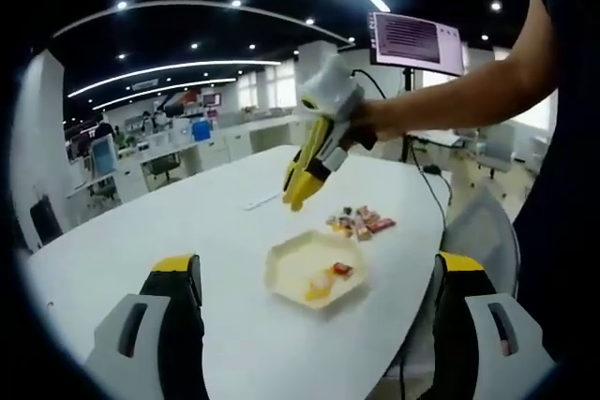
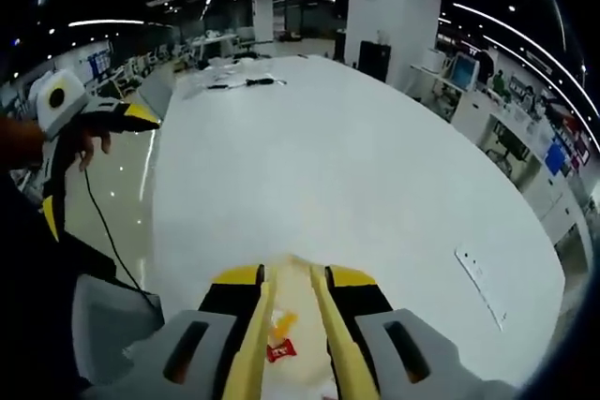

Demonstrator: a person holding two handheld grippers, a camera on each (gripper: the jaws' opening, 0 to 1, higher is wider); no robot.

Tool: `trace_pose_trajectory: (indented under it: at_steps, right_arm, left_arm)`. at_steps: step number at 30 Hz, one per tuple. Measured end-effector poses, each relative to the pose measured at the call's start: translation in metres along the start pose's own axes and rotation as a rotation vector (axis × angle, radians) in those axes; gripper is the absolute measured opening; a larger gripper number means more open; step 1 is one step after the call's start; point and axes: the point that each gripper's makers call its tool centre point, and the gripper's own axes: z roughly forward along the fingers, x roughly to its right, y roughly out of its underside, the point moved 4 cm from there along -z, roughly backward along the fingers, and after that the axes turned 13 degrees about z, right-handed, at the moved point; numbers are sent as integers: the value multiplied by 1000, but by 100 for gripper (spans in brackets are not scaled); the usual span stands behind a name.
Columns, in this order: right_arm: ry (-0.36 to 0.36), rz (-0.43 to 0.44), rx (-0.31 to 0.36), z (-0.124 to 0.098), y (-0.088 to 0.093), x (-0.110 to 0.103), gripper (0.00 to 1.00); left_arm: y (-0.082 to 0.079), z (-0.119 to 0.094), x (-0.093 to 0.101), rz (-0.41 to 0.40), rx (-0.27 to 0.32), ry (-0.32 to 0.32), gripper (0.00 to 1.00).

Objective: Place the target food into the container with the food tongs after gripping and lifting it, then release it inside without dropping or visibly crushing the food.

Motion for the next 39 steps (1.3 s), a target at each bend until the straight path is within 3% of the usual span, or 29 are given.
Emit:
trace_pose_trajectory:
  at_steps: [6,16,18,20,29,39]
  right_arm:
    - [-40,-76,1,-5,4,0,25]
    - [-62,-103,-3,-27,19,22,25]
    - [-82,-76,-3,-32,24,25,25]
    - [-91,-108,5,-38,27,25,26]
    - [-66,-95,-3,-56,50,43,26]
    - [-44,-83,-2,-78,66,55,26]
  left_arm:
    - [-3,8,-4,-3,35,-46,99]
    - [-5,20,4,-19,26,-97,99]
    - [-4,23,5,-47,9,-113,99]
    - [-7,25,9,-49,24,-122,99]
    - [-3,30,25,-41,-10,-81,99]
    - [-2,27,31,-52,-21,-108,99]
